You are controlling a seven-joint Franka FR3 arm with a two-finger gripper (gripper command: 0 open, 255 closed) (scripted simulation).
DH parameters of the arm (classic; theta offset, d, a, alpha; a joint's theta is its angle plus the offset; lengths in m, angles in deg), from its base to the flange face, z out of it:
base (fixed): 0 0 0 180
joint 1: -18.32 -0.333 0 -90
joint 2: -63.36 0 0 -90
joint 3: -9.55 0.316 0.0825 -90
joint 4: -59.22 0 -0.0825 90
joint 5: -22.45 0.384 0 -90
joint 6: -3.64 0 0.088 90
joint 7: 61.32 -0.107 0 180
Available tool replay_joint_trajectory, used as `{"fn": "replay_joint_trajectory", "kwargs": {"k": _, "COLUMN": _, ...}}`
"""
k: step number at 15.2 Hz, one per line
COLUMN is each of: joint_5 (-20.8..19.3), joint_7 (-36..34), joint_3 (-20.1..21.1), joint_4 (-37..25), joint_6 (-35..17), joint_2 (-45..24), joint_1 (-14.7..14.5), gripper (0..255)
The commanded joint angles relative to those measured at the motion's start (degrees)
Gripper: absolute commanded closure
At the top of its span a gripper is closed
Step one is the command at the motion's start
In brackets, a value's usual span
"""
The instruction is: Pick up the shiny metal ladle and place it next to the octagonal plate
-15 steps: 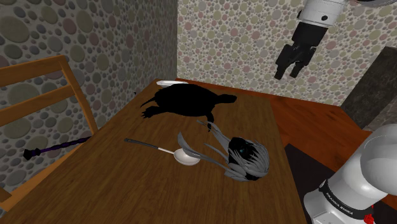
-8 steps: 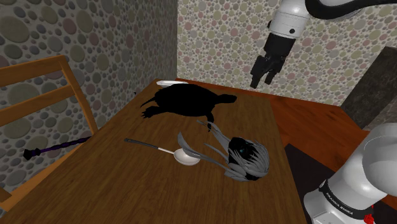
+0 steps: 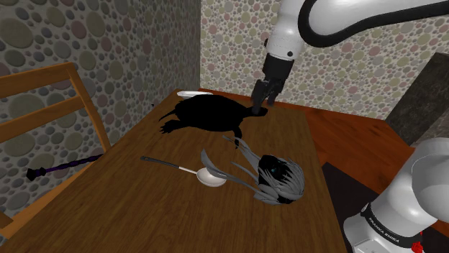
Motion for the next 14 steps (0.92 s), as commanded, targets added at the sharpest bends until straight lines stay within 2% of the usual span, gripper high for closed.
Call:
{"fn": "replay_joint_trajectory", "kwargs": {"k": 1, "joint_5": 0.1, "joint_7": 0.1, "joint_3": 1.5, "joint_4": -1.1, "joint_6": -2.5, "joint_2": -3.3, "joint_1": -1.1, "gripper": 0}}
{"fn": "replay_joint_trajectory", "kwargs": {"k": 7, "joint_5": -1.3, "joint_7": 0.7, "joint_3": 5.4, "joint_4": -6.1, "joint_6": -8.0, "joint_2": -13.5, "joint_1": -3.8, "gripper": 0}}
{"fn": "replay_joint_trajectory", "kwargs": {"k": 14, "joint_5": -5.4, "joint_7": 0.3, "joint_3": 9.4, "joint_4": -13.7, "joint_6": -12.6, "joint_2": -25.7, "joint_1": -7.2, "gripper": 0}}
